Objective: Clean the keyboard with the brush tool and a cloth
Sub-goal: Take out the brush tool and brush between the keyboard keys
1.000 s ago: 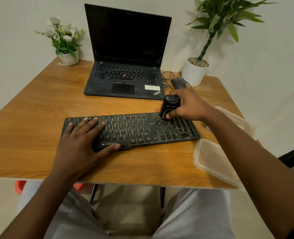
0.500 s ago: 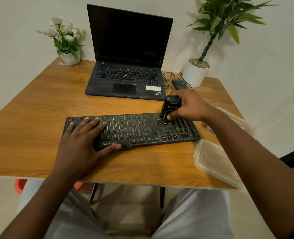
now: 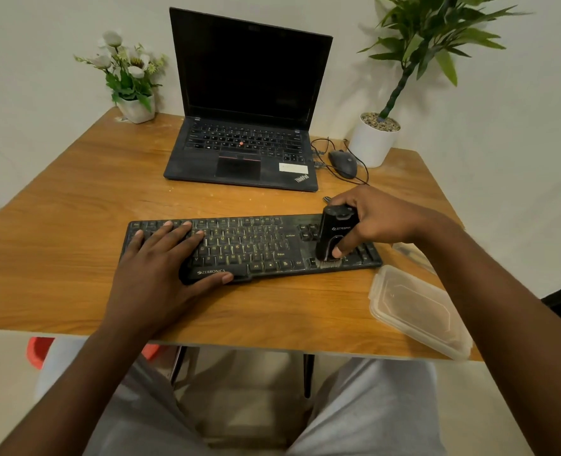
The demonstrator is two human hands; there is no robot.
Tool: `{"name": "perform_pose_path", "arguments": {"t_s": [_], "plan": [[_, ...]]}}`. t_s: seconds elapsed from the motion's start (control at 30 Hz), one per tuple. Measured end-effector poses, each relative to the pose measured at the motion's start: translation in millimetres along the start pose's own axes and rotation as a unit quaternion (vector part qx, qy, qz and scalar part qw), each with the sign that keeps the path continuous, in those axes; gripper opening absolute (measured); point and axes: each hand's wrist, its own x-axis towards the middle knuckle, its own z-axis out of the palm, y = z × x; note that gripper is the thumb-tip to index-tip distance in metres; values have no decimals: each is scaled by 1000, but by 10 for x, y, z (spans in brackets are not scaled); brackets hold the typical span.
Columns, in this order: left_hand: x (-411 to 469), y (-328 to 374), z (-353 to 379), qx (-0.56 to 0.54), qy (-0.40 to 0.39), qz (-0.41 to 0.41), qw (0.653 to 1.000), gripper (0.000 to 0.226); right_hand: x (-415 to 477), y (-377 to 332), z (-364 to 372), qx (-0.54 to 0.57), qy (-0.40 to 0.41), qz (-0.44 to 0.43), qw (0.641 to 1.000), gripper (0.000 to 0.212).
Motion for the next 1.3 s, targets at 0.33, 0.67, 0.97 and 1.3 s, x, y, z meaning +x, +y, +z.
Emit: {"name": "perform_pose_path", "arguments": {"t_s": [0.33, 0.67, 0.97, 1.3], "plan": [[0, -12, 20, 4, 0, -2, 1000, 105, 180, -203, 291, 24, 84, -41, 995, 39], [8, -22, 29, -5, -7, -2, 1000, 106, 396, -341, 352, -22, 135, -31, 990, 38], [11, -27, 34, 2, -8, -10, 1000, 108, 413, -434, 341, 12, -5, -61, 998, 37], [11, -13, 25, 0, -10, -14, 1000, 110, 606, -506, 442, -39, 128, -48, 990, 41]]}}
